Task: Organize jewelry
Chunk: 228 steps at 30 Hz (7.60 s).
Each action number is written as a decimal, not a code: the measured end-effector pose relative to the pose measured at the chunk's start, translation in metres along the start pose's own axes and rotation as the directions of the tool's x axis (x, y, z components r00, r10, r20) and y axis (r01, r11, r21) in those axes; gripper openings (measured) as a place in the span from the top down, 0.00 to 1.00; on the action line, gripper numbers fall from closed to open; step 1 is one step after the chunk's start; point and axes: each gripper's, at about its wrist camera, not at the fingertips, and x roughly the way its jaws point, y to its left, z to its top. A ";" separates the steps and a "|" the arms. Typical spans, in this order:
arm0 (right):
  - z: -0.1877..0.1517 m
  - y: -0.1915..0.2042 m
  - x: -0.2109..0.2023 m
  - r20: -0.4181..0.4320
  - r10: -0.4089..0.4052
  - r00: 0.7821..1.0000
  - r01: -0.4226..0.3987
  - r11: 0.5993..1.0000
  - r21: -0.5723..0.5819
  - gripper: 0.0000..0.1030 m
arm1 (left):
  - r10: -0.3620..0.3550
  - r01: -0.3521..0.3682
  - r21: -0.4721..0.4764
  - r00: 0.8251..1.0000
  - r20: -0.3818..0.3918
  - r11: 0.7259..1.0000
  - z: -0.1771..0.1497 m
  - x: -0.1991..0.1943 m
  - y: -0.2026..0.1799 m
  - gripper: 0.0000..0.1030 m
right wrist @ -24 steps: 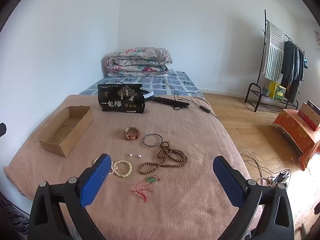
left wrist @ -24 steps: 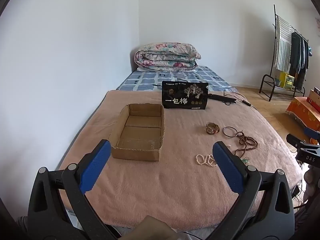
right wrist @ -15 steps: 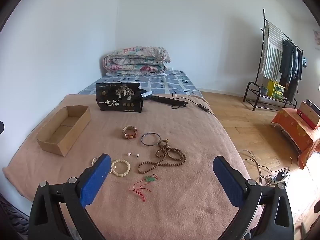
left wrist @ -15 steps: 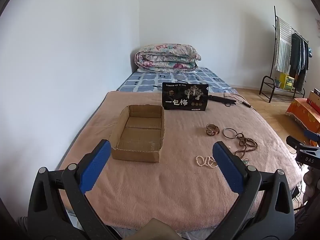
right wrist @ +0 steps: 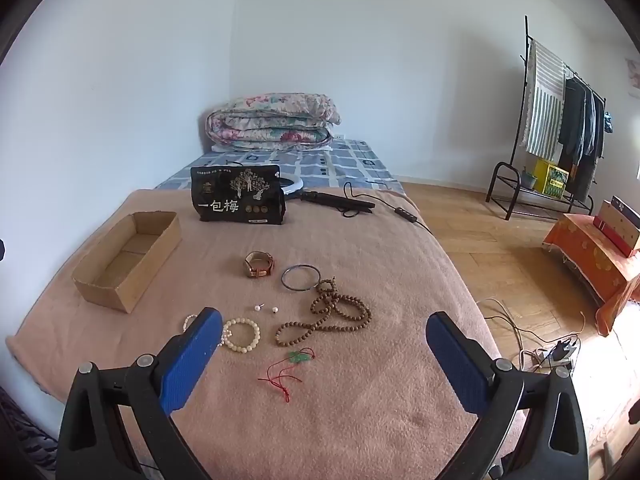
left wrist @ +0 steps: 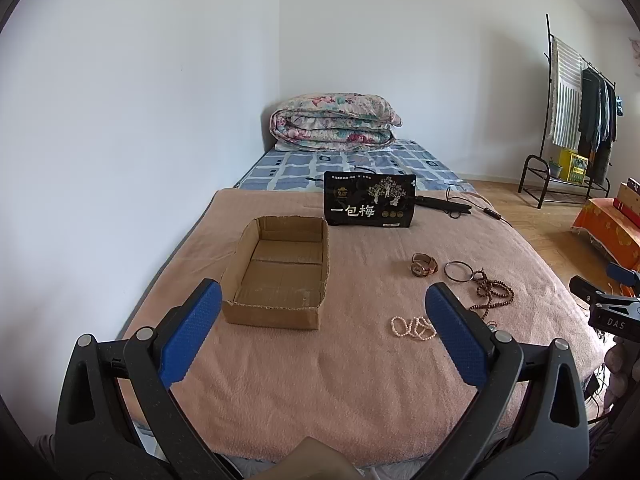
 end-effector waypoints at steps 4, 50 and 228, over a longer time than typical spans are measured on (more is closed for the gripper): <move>0.000 0.000 0.000 -0.001 0.000 1.000 0.000 1.000 0.000 0.00 | 0.000 0.000 0.002 1.000 0.001 1.000 0.000 -0.001 -0.001 0.00; -0.001 0.002 0.000 -0.013 0.006 1.000 -0.006 1.000 -0.003 0.00 | -0.001 0.001 0.003 1.000 0.004 1.000 -0.001 -0.003 -0.005 0.00; 0.098 0.229 0.175 -0.258 0.582 0.771 -0.622 0.774 -0.116 0.69 | -0.171 0.087 -0.230 0.912 -0.372 0.969 0.042 0.245 0.122 0.95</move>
